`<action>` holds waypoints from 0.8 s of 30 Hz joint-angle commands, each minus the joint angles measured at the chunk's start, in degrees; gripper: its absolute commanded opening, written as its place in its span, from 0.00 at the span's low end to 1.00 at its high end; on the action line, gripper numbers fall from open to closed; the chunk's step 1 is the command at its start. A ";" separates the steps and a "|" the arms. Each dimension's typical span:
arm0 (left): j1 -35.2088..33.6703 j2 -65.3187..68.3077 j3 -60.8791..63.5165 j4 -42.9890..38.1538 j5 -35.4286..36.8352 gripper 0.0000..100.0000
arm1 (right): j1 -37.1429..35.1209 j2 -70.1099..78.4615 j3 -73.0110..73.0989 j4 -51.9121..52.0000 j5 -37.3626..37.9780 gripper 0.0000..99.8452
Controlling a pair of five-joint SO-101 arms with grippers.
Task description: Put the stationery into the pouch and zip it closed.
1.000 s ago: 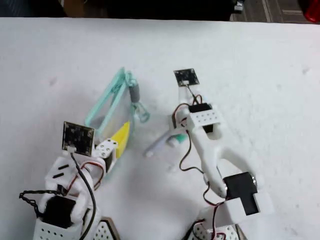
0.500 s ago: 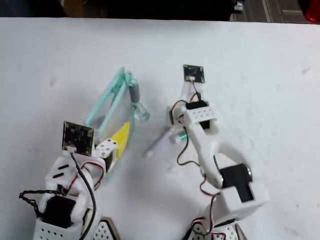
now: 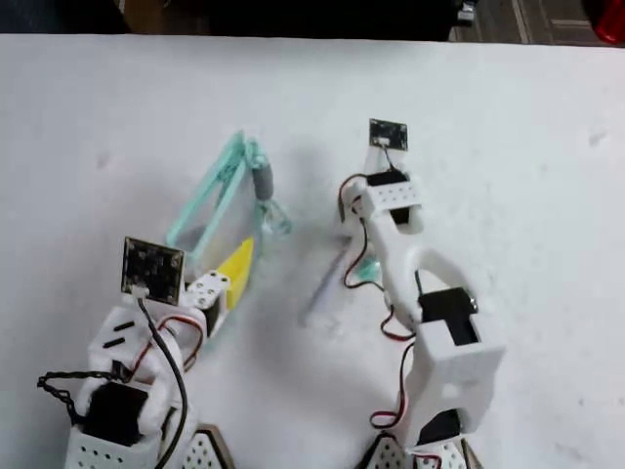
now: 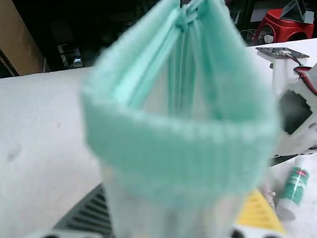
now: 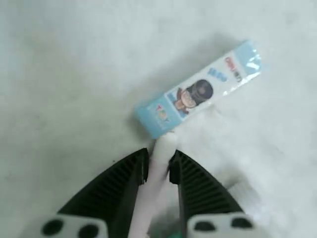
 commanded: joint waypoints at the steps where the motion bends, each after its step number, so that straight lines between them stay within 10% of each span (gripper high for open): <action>1: 0.31 0.31 -1.05 -0.88 0.79 0.24 | -0.22 0.22 -2.29 0.22 2.37 0.02; 24: 0.48 0.31 -1.05 -0.88 0.79 0.24 | 0.04 -44.97 -2.46 5.76 2.81 0.02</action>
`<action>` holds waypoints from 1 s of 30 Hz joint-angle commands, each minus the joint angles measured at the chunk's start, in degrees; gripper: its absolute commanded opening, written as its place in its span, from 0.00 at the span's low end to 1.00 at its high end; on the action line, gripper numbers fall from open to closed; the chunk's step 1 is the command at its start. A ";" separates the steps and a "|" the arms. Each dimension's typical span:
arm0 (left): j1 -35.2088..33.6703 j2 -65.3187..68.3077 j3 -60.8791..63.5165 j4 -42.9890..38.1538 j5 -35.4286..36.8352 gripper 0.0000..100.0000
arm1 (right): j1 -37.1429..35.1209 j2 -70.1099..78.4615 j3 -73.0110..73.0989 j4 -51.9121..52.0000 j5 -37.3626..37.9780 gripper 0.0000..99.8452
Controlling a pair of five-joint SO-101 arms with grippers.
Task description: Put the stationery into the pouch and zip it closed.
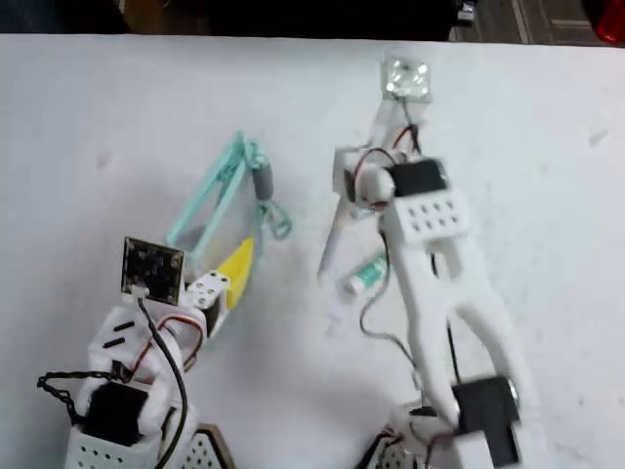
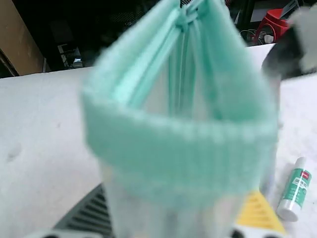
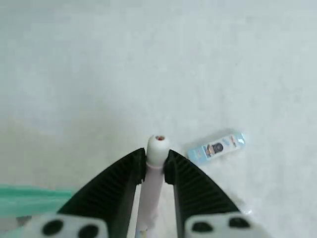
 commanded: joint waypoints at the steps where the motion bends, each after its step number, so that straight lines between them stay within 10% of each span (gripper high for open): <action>1: 0.48 0.31 -1.05 -0.88 0.79 0.24 | 0.40 -12.35 -1.93 0.31 0.97 0.02; 30: 5.58 0.31 -1.05 0.97 0.35 0.24 | -21.76 -40.04 -6.86 -18.68 19.87 0.02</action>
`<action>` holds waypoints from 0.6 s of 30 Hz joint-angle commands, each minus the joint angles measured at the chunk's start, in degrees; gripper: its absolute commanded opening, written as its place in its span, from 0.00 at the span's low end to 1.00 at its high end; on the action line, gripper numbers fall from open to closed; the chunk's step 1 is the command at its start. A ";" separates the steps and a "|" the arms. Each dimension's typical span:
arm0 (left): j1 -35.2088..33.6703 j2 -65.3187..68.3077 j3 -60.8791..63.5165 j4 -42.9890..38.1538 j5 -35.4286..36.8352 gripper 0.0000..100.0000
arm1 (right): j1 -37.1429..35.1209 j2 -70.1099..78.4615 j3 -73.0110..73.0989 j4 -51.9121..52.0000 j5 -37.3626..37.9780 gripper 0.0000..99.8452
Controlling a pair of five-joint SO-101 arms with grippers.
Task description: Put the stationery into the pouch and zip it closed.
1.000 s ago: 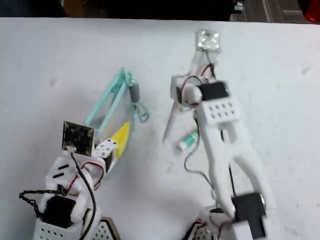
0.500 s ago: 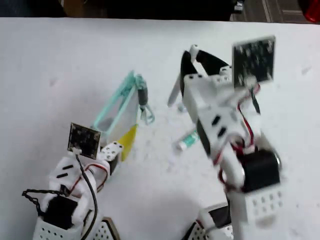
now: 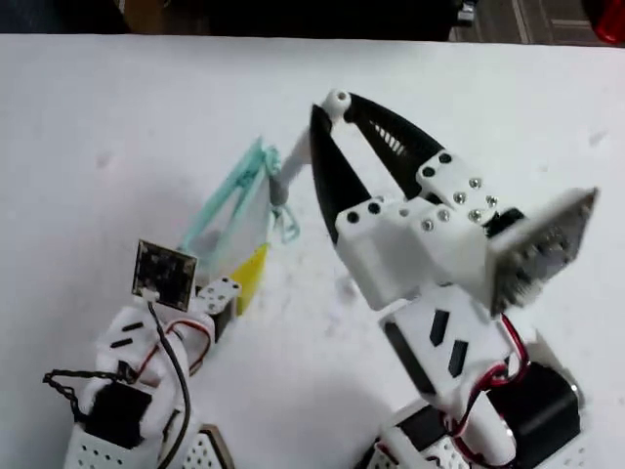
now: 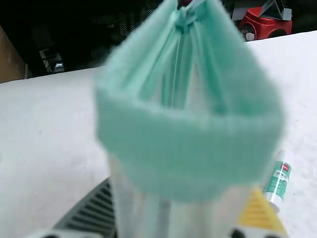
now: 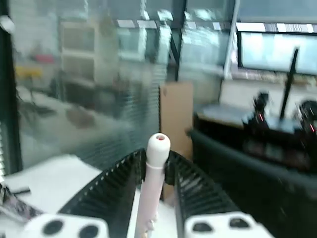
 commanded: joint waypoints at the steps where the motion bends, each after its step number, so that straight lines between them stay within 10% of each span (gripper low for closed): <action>1: 1.27 0.31 -1.05 0.88 0.35 0.24 | -4.00 1.80 -2.29 -5.05 0.97 0.02; 18: 0.92 0.31 -1.05 0.62 0.35 0.24 | -13.58 9.10 -6.42 -0.40 0.97 0.02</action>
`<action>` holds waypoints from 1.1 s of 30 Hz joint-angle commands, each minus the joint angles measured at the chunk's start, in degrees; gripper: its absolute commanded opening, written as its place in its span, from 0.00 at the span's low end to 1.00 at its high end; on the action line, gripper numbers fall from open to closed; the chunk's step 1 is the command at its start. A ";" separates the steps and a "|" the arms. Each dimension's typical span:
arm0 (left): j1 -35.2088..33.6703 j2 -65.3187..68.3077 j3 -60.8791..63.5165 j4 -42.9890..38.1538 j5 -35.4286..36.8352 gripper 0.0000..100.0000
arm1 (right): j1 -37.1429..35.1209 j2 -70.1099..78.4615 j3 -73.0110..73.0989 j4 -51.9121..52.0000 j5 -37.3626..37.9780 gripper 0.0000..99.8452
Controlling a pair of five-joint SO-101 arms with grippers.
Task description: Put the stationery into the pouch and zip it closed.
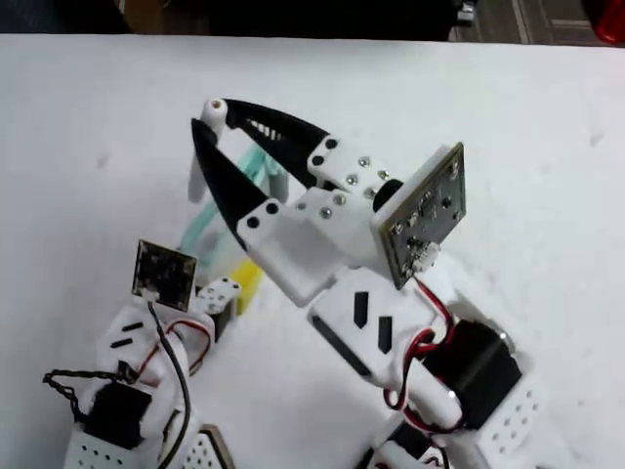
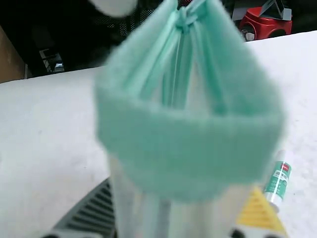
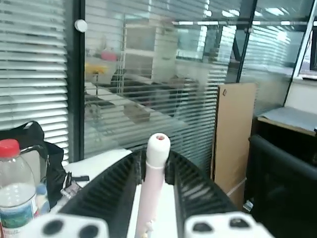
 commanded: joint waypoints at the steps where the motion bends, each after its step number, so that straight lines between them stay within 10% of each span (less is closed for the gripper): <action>1: 0.92 0.31 -1.05 0.62 0.35 0.24 | -0.66 -0.92 -3.52 2.15 0.62 0.02; 33: 0.84 0.31 -0.97 0.62 0.35 0.24 | 7.43 -0.48 -8.97 16.57 -4.13 0.02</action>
